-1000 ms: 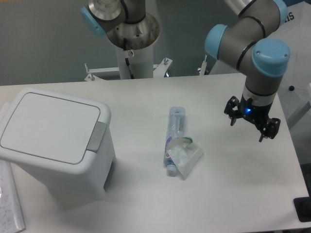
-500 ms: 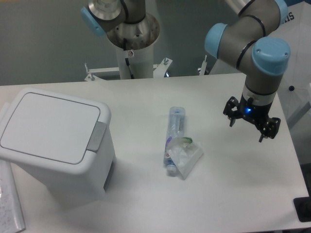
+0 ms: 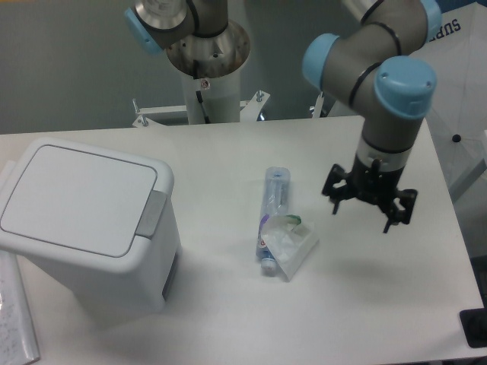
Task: Open the trash can
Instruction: 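Move the open gripper toward the trash can's grey side button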
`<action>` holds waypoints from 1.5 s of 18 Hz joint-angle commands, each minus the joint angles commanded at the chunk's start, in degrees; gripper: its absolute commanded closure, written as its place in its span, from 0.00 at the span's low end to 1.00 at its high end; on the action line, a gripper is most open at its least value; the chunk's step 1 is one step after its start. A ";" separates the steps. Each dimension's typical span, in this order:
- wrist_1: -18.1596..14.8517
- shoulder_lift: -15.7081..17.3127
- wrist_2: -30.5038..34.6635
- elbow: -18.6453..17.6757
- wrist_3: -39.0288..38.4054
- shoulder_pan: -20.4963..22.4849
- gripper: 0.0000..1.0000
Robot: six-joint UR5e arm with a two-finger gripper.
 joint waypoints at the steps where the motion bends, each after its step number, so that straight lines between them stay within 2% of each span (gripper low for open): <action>1: 1.14 0.26 -0.53 0.00 -3.69 -0.53 0.00; 4: 6.84 0.53 -0.71 -0.52 -15.12 -1.94 0.00; 7: 9.05 1.14 -0.62 -0.53 -23.31 -4.57 0.00; 10: 9.06 2.37 -1.58 -0.53 -25.79 -5.27 0.00; 14: 9.06 2.90 -12.11 -0.26 -26.49 -5.37 0.00; 17: 9.06 4.65 -14.33 -0.09 -27.37 -5.46 0.00; 21: 9.06 5.01 -16.69 0.35 -29.65 -5.63 0.00; 24: 9.06 5.80 -21.96 0.53 -32.82 -5.54 0.00; 27: 8.97 7.47 -27.59 -0.78 -33.26 -5.89 0.00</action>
